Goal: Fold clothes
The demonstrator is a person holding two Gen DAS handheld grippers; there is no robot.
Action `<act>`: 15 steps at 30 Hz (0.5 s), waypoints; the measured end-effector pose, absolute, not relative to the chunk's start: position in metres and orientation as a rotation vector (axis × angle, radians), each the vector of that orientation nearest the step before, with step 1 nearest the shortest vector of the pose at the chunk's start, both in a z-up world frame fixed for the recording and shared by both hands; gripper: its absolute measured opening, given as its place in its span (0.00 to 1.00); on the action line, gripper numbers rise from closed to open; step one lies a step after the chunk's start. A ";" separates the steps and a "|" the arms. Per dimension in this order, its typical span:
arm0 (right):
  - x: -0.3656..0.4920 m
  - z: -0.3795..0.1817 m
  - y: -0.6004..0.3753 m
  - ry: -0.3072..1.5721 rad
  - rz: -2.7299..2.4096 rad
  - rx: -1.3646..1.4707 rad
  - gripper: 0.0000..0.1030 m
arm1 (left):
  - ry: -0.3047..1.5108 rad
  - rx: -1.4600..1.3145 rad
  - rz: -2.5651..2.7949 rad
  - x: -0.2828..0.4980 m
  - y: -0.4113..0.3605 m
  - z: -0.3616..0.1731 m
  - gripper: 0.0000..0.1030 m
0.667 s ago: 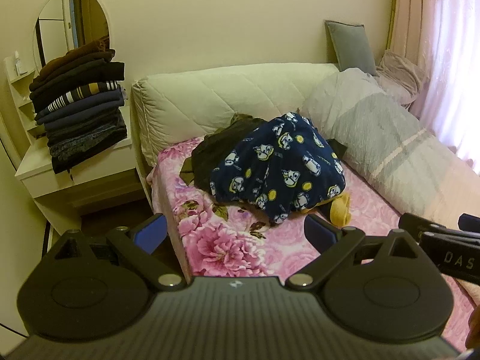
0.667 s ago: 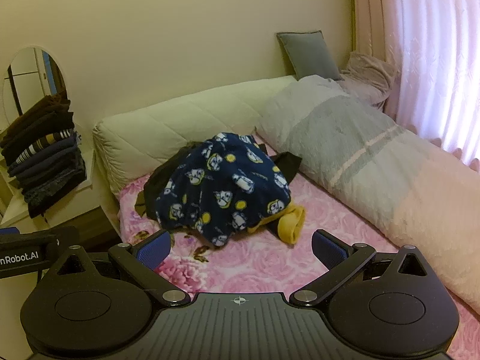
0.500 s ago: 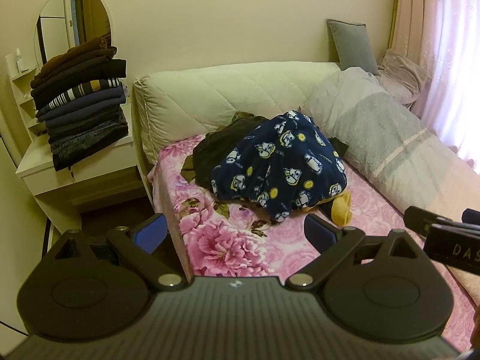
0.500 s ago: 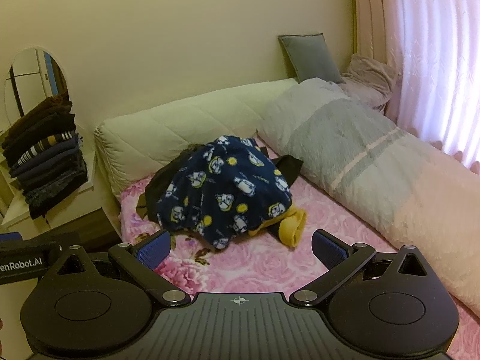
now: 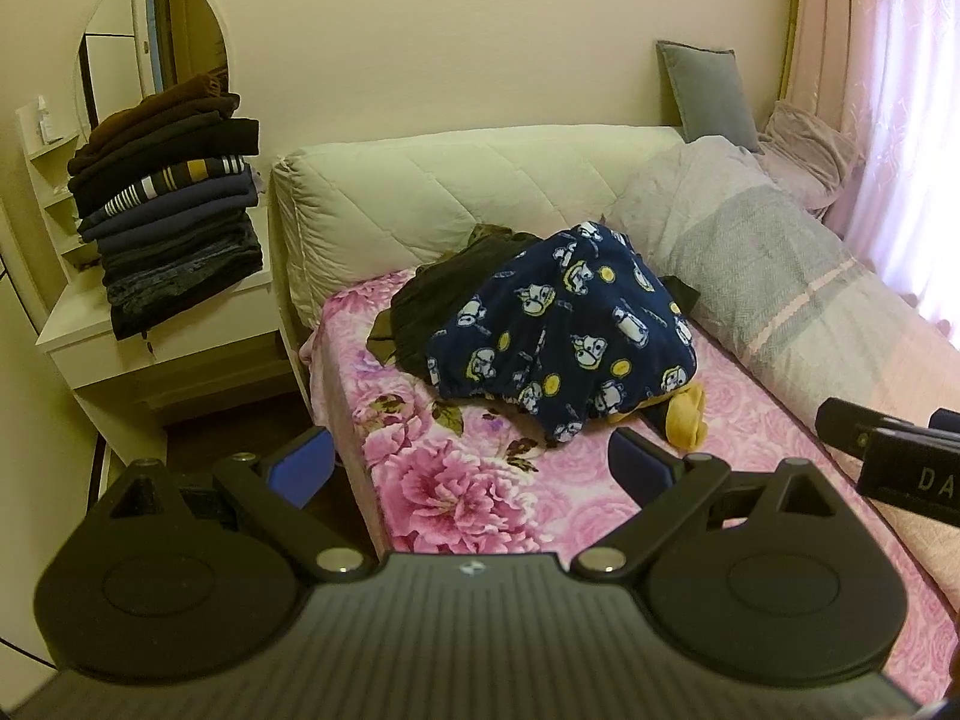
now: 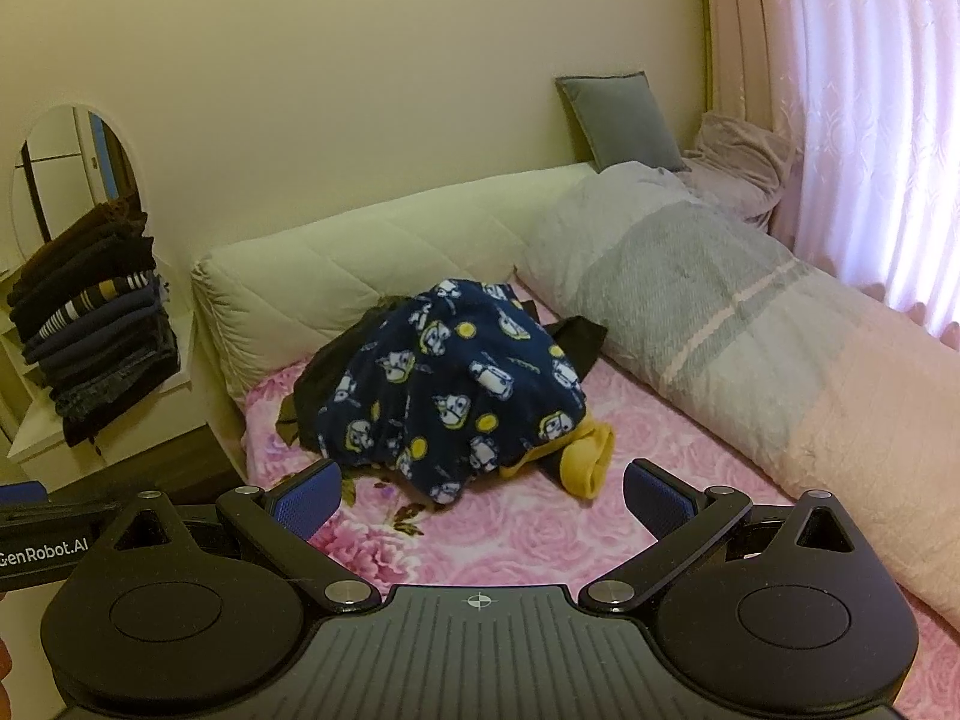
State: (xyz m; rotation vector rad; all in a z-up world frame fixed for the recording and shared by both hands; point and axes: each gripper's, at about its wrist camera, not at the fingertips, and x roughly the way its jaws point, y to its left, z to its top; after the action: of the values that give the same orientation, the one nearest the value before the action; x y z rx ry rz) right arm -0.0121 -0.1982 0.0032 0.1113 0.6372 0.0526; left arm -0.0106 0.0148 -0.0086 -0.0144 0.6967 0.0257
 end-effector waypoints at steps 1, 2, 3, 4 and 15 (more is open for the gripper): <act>-0.013 0.004 -0.198 0.634 0.054 0.111 1.00 | 0.695 -0.015 0.027 -0.011 0.015 -0.009 0.94; -0.014 0.004 -0.198 0.631 0.055 0.111 1.00 | 0.694 -0.015 0.027 -0.012 0.015 -0.007 0.94; -0.015 0.004 -0.198 0.629 0.055 0.112 1.00 | 0.693 -0.015 0.028 -0.012 0.016 -0.006 0.94; -0.016 0.004 -0.198 0.627 0.056 0.111 1.00 | 0.691 -0.015 0.029 -0.013 0.016 -0.006 0.94; -0.021 0.006 -0.198 0.616 0.066 0.120 1.00 | 0.673 -0.012 0.040 -0.021 0.017 -0.001 0.94</act>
State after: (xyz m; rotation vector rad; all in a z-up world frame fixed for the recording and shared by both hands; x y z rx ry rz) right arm -0.0214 -0.1979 0.0064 0.1203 0.6164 0.0663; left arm -0.0206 0.0171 -0.0008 -0.0122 0.6732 0.0402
